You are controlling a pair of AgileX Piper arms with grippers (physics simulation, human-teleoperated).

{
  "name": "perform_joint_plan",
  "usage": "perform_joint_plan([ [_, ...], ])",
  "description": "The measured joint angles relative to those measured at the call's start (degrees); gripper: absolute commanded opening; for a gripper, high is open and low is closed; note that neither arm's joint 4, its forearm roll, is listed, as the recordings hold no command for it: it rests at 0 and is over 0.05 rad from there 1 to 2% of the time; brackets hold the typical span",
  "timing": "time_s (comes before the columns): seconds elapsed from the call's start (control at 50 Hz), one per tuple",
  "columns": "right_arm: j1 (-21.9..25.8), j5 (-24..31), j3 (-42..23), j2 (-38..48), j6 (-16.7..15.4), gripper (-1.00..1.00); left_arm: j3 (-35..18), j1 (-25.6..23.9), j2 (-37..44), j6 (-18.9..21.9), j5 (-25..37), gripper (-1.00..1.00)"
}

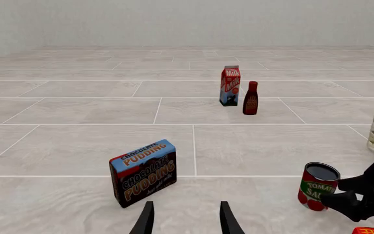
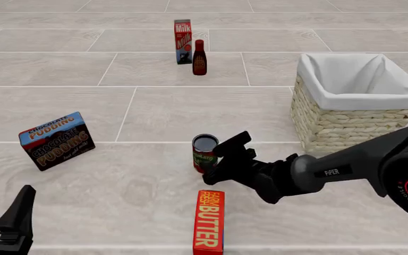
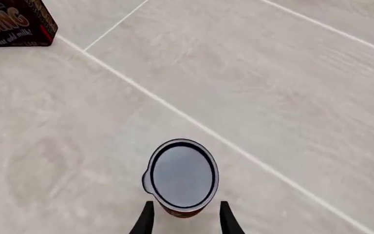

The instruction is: Pick the tomato sauce and place it in the basket.

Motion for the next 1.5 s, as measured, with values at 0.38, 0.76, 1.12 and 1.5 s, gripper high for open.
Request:
perform_joint_plan([
  [0.38, -0.02, 0.23, -0.86, 0.83, 0.07, 1.0, 0.0, 0.0, 0.0, 0.0, 0.0, 1.0],
  [0.76, 0.07, 0.35, -1.5, 1.47, 0.17, 1.0, 0.0, 0.0, 0.0, 0.0, 0.0, 1.0],
  [1.12, 0.23, 0.64, -2.32, 2.07, 0.11, 1.0, 0.0, 0.0, 0.0, 0.0, 0.0, 1.0],
  [1.5, 0.26, 0.63, -2.69, 2.58, 0.3, 1.0, 0.0, 0.0, 0.0, 0.0, 0.0, 1.0],
])
